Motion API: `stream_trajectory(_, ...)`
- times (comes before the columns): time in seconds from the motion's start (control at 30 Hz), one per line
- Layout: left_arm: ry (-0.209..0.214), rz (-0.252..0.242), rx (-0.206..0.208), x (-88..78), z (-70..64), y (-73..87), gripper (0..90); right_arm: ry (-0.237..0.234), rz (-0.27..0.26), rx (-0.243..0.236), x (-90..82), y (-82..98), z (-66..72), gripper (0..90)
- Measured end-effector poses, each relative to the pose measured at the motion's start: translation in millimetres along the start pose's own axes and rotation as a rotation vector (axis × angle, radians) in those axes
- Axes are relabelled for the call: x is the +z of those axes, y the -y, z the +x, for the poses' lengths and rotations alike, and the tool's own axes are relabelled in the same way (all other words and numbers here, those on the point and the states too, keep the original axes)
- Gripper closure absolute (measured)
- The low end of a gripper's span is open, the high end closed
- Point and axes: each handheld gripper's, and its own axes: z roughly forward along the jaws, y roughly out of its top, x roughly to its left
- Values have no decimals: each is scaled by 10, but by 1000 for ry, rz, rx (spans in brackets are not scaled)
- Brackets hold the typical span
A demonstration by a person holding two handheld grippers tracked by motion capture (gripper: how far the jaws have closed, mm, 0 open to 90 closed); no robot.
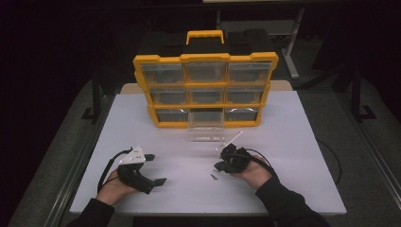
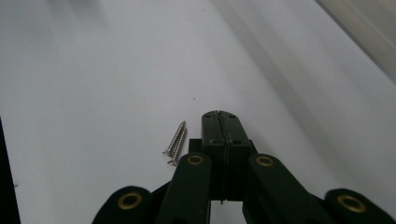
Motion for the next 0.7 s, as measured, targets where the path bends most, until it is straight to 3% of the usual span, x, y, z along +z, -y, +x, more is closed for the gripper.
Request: stream_trajectory(0.7,-2,1,-1,3,-3,0,0,-7,44,-35,156,-24,-1,858)
